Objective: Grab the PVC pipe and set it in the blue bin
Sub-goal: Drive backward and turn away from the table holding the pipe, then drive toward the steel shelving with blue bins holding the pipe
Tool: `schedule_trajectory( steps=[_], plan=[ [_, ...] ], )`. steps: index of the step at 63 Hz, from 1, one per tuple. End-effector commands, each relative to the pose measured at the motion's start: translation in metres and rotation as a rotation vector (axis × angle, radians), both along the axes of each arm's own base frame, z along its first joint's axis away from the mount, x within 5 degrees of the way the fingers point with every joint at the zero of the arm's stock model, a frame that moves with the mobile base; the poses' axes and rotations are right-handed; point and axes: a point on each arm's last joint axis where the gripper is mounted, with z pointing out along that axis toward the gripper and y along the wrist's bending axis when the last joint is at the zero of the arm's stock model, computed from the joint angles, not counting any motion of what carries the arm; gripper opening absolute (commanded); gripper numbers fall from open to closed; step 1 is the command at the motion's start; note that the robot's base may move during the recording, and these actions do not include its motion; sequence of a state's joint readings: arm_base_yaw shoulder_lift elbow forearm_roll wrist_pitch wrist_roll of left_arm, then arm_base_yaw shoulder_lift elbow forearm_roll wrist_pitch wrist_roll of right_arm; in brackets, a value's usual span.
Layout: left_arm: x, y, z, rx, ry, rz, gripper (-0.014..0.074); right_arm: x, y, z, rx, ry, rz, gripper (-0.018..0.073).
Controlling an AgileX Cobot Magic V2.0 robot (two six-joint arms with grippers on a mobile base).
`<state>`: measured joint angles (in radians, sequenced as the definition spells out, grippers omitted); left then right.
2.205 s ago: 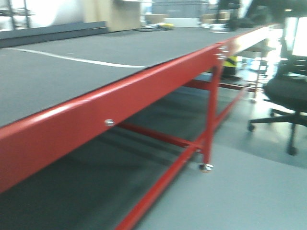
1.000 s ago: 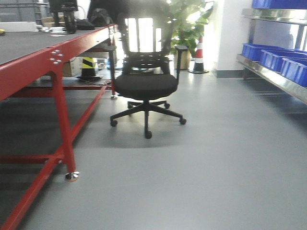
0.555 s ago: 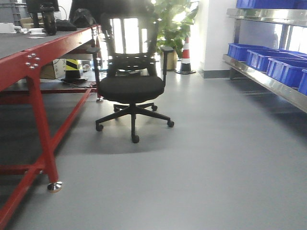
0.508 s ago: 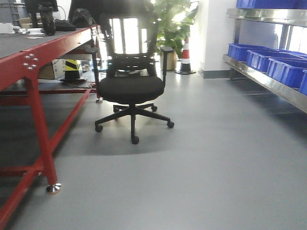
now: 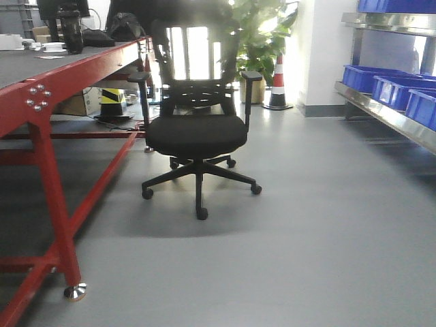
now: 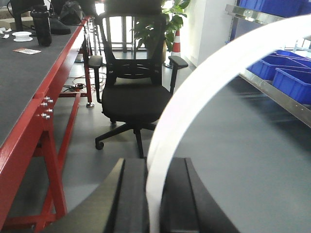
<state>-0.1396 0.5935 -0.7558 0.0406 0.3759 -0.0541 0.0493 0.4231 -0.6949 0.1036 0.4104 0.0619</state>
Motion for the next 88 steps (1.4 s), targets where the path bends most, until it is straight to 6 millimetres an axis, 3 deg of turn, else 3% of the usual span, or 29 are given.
schedule_trajectory(
  steps=[1, 88],
  plan=[
    [-0.0016, -0.0003, 0.0037, -0.004, -0.035, -0.005, -0.0111, -0.0007, -0.0003, 0.0018, -0.005, -0.024, -0.002, -0.0162],
    [-0.0016, -0.0003, 0.0037, -0.004, -0.035, -0.005, -0.0111, -0.0007, -0.0003, 0.0018, -0.005, -0.024, -0.002, -0.0162]
  ],
)
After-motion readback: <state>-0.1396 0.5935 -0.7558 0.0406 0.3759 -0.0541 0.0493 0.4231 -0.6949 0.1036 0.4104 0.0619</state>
